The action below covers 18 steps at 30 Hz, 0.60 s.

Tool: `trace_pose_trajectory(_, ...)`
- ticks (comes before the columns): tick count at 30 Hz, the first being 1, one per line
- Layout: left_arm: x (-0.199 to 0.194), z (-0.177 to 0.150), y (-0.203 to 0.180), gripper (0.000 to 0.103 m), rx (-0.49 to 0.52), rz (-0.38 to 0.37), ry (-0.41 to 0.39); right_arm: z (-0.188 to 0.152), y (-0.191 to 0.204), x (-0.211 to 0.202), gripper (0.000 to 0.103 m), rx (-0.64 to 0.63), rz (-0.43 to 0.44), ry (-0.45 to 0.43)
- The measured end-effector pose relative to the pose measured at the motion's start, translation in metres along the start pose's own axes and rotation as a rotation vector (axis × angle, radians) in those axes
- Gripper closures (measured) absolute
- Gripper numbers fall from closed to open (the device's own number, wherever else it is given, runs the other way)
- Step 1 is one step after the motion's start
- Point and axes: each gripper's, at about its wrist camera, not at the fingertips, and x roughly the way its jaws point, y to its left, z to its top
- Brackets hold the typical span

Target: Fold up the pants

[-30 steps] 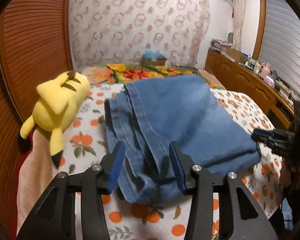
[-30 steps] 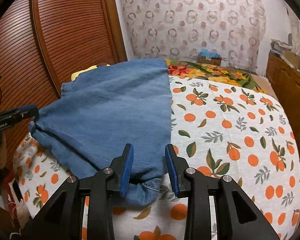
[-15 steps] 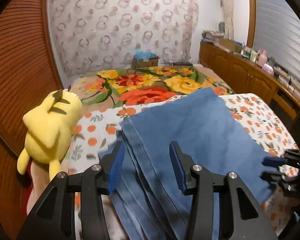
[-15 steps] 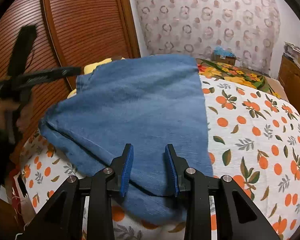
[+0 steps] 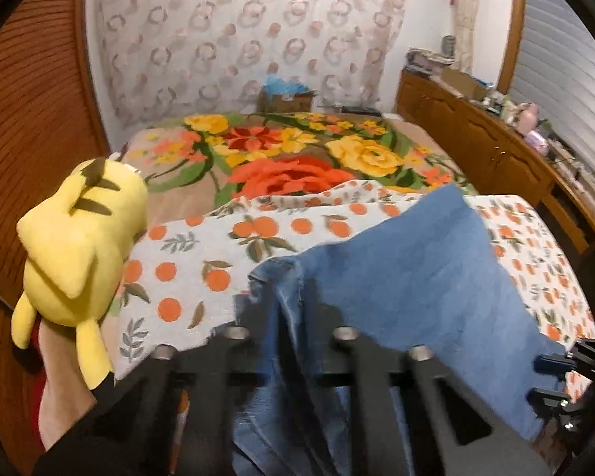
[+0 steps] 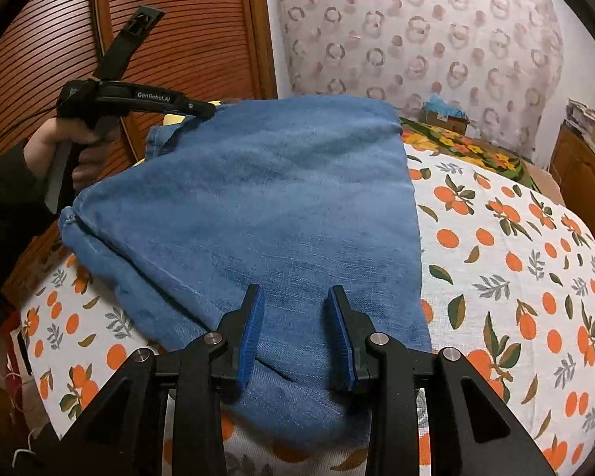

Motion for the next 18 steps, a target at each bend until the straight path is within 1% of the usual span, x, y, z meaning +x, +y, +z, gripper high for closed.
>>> trace_pose_trajectory(2,-0.016,0.003,-0.003,0.097,0.016,0.034,-0.058,0.000,0.002,0.000,0.068,-0.009,-0.009,-0.001)
trace_pose_trajectory(4,-0.038,0.009,0.000,0.097,-0.007,0.044,-0.116,0.000,0.003,0.000,0.068,-0.013,-0.015,-0.002)
trace_pose_trajectory(5,-0.043,0.011,0.002,0.097,-0.009,0.056,-0.129,-0.001,0.004,0.000,0.068,-0.012,-0.012,-0.003)
trace_pose_trajectory(7,-0.044,0.012,0.002,0.096,0.021,0.107,-0.116,-0.001,0.003,0.000,0.068,-0.008,-0.007,-0.004)
trace_pose_trajectory(10,-0.036,0.005,0.004,0.090,0.033,0.127,-0.073,-0.001,0.004,-0.001,0.068,-0.012,-0.013,-0.006)
trace_pose_trajectory(12,-0.034,-0.003,0.010,0.076,0.009,0.122,-0.060,-0.002,0.005,-0.003,0.068,-0.015,-0.018,-0.012)
trace_pose_trajectory(13,-0.035,-0.009,0.012,0.072,-0.003,0.113,-0.068,-0.002,0.005,-0.004,0.068,-0.017,-0.021,-0.014)
trace_pose_trajectory(15,-0.037,-0.018,0.014,0.055,-0.014,0.095,-0.071,-0.002,0.005,-0.008,0.067,-0.027,-0.028,-0.017)
trace_pose_trajectory(17,-0.035,-0.028,0.018,0.053,-0.030,0.077,-0.055,0.002,0.005,-0.014,0.065,-0.034,-0.029,-0.021)
trace_pose_trajectory(18,-0.036,-0.033,0.018,0.053,-0.036,0.068,-0.051,0.004,0.005,-0.017,0.062,-0.037,-0.029,-0.024)
